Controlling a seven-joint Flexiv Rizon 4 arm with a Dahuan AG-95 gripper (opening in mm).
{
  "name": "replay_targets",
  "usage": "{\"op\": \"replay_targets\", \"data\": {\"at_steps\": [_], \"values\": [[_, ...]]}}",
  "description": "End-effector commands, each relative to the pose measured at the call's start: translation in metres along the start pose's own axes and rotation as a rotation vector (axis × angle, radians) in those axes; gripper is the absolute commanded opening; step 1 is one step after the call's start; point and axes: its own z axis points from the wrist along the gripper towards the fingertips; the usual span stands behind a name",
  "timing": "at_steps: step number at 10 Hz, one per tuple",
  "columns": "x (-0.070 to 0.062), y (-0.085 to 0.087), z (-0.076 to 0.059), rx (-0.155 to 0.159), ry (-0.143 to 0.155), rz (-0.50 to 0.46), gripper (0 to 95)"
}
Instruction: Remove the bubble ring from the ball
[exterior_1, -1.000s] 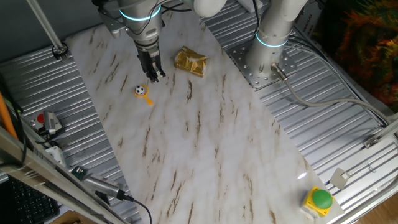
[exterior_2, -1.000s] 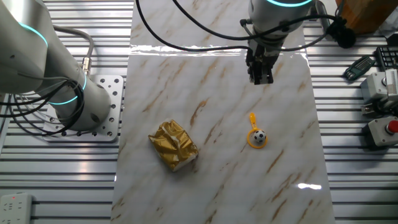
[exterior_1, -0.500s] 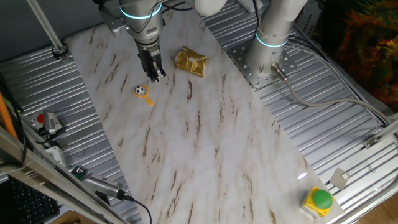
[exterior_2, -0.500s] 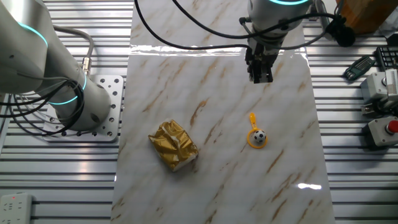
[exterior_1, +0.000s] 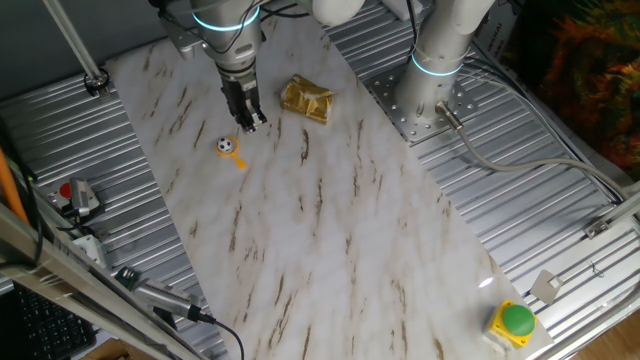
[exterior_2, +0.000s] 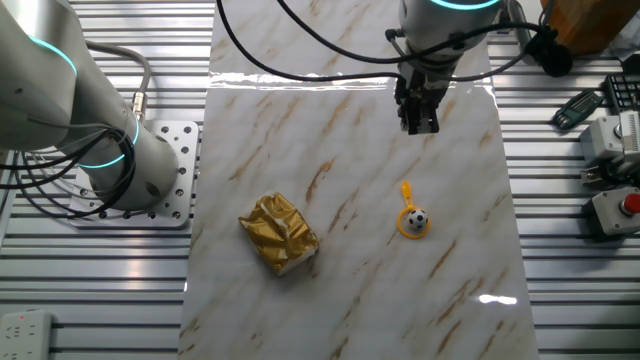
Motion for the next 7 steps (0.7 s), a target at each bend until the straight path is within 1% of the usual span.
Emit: {"op": "replay_targets", "data": {"at_steps": [1, 3, 7], "values": [[0.0000, -0.0002, 0.0003, 0.000, 0.002, -0.007, 0.0], [0.0003, 0.0001, -0.0004, 0.001, -0.001, -0.018, 0.0], [0.0000, 0.0000, -0.0002, 0.005, -0.001, -0.008, 0.0]]}}
